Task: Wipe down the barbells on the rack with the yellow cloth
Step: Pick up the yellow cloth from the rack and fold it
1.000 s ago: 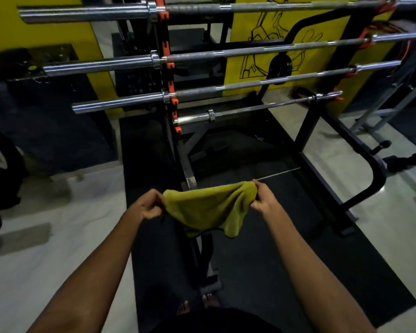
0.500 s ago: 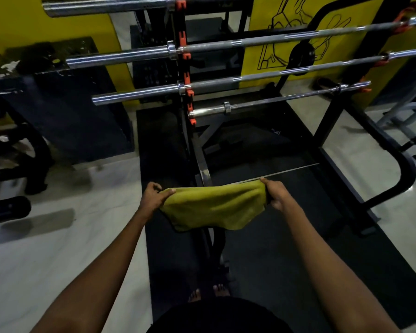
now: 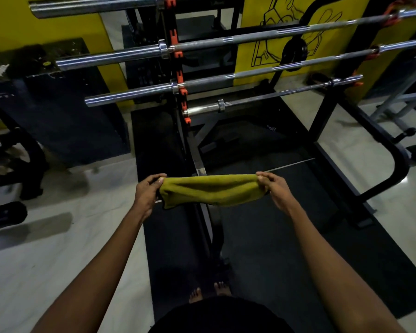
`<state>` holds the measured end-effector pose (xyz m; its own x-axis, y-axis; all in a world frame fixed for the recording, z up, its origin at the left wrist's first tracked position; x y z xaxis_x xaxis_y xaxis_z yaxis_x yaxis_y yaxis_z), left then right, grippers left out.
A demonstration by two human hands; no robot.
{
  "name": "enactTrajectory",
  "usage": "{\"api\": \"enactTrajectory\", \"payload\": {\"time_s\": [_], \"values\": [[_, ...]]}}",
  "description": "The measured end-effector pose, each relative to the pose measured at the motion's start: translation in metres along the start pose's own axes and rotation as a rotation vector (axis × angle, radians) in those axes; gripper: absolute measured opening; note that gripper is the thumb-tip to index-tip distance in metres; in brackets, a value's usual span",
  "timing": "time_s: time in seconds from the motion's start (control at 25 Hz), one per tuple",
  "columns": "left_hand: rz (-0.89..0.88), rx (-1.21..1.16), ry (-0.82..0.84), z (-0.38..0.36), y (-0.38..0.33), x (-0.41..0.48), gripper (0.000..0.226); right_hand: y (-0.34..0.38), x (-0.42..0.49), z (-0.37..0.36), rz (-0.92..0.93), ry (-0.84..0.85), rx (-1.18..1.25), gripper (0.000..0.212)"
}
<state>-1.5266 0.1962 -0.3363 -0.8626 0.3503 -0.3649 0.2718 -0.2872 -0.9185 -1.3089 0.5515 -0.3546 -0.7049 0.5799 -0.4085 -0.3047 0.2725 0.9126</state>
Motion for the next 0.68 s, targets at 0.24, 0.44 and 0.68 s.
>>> {"api": "enactTrajectory", "payload": {"time_s": [0.24,0.44,0.68], "values": [[-0.254,0.877,0.188,-0.025,-0.023,-0.008,0.042,0.024,-0.012,-0.002,0.272,-0.082,-0.782,0.029],[-0.461,1.104,-0.112,-0.028,-0.058,-0.022,0.028,0.048,-0.034,-0.022,0.152,-0.105,-0.715,0.031],[-0.421,0.46,0.028,-0.053,-0.1,-0.067,0.021,0.095,-0.083,-0.09,0.2,-0.018,-0.139,0.023]]}}
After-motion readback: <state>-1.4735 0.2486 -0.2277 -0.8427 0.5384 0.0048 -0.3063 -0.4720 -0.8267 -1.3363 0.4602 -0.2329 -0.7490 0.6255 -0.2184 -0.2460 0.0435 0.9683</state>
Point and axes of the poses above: each hand's wrist, its own x-axis towards the middle knuckle, its own z-axis out of the back of the hand, y = z × x, the point moved 7 cm from there along x, towards the middle knuckle, and after that the axes turned 9 degrees about x, right-handed, at the moved point
